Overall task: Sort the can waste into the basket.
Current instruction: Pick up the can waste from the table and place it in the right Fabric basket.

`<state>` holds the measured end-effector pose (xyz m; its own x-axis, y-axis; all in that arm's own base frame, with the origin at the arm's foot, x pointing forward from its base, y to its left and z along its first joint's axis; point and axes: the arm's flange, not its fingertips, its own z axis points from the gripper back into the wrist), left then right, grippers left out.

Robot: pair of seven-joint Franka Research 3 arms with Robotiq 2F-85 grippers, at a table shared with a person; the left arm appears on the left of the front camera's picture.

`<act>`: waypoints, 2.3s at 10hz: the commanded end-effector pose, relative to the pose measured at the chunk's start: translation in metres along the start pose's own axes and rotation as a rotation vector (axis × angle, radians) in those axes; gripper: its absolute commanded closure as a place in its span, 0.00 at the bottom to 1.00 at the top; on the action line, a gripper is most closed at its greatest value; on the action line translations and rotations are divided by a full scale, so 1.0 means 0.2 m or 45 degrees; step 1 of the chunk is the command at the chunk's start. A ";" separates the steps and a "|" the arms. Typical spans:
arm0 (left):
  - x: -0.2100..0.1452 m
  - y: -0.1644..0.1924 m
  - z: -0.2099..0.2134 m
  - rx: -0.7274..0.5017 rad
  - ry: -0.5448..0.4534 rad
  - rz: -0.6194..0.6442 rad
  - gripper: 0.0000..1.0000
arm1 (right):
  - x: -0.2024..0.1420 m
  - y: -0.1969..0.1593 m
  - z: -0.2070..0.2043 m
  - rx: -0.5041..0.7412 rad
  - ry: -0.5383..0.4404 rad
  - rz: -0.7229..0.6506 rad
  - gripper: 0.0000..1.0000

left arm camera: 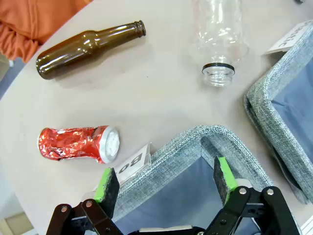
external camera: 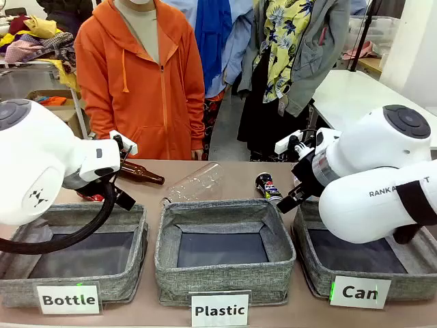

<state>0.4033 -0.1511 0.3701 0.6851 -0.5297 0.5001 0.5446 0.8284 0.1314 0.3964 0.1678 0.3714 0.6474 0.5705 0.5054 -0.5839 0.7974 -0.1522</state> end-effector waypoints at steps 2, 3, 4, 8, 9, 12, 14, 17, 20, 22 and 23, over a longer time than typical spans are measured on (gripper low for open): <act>0.00 0.00 0.00 0.000 0.000 0.000 0.00 | 0.00 0.00 0.00 0.000 0.000 0.000 0.00; 0.00 0.00 0.00 0.000 0.000 0.000 0.00 | 0.00 0.00 0.00 0.000 0.000 0.000 0.00; 0.00 0.00 0.00 0.000 0.000 0.000 0.00 | 0.00 0.00 0.00 0.000 0.000 0.000 0.00; 0.00 0.00 0.00 0.000 0.000 0.000 0.00 | 0.00 0.00 0.00 0.000 0.000 0.000 0.00; 0.00 0.00 0.00 0.000 0.000 0.000 0.00 | 0.00 0.00 0.00 0.000 0.000 0.000 0.00; 0.00 0.00 0.00 0.000 0.000 0.000 0.00 | 0.00 0.00 0.00 0.000 0.000 0.000 0.00; 0.00 0.00 0.00 0.000 0.000 0.000 0.00 | 0.00 0.00 0.00 0.000 0.000 0.000 0.00; 0.01 -0.03 0.12 -0.145 -0.100 -0.072 0.00 | 0.01 0.00 0.18 0.082 -0.094 -0.005 0.00; 0.02 -0.14 0.53 -0.558 -0.242 -0.109 0.00 | 0.01 -0.03 0.55 0.160 -0.106 -0.247 0.00; -0.12 -0.05 0.76 -0.792 -0.248 -0.121 0.00 | -0.15 -0.09 0.77 0.504 -0.251 -0.211 0.00; -0.25 0.07 0.83 -0.871 -0.303 -0.129 0.00 | -0.30 -0.19 0.85 0.667 -0.378 -0.237 0.00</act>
<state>0.3215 -0.1398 0.5148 0.5229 -0.4823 0.7028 0.8349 0.4560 -0.3082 0.3368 0.1193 0.5181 0.6654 0.3343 0.6675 -0.6206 0.7445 0.2459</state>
